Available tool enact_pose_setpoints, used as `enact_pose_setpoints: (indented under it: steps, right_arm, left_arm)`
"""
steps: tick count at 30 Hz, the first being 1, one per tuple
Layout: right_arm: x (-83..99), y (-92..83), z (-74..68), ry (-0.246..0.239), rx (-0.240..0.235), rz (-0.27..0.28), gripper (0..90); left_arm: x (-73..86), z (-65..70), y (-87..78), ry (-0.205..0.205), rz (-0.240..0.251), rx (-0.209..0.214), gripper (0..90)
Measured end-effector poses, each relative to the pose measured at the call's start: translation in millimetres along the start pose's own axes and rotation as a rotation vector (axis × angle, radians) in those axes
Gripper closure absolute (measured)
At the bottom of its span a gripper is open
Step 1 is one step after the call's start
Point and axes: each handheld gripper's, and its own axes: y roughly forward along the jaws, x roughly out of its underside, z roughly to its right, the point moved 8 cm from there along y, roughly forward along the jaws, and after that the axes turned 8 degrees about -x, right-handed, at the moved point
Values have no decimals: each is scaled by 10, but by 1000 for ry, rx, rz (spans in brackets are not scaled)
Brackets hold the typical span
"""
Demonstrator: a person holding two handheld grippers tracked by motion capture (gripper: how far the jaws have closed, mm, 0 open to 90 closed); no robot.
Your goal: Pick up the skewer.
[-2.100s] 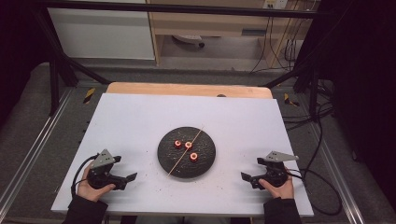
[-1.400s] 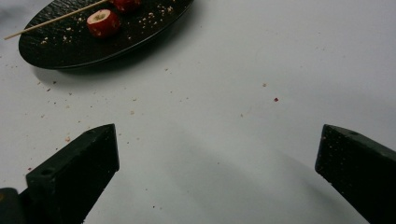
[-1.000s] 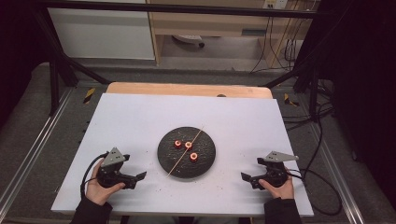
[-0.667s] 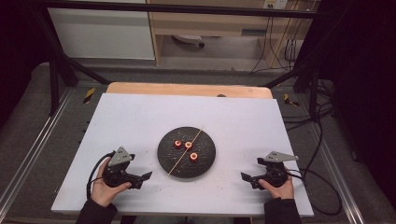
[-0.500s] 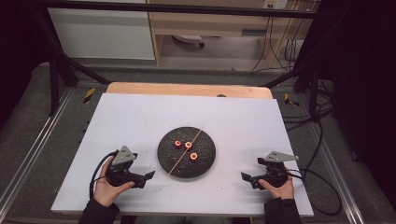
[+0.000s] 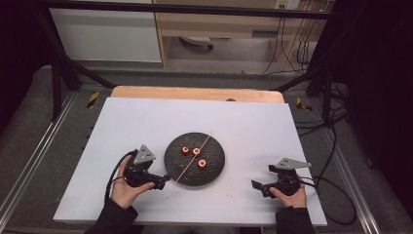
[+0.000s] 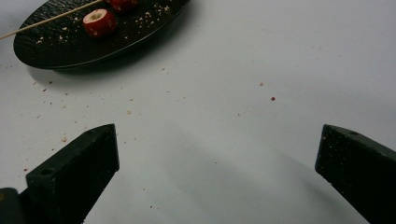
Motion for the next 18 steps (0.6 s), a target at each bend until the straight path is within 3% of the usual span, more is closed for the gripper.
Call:
enact_pose_setpoints:
  steps: [18]
  right_arm:
    - [9,2,-1,-1,0,-8,6]
  left_arm:
    - [-182,219,371,26,-80,-11,108]
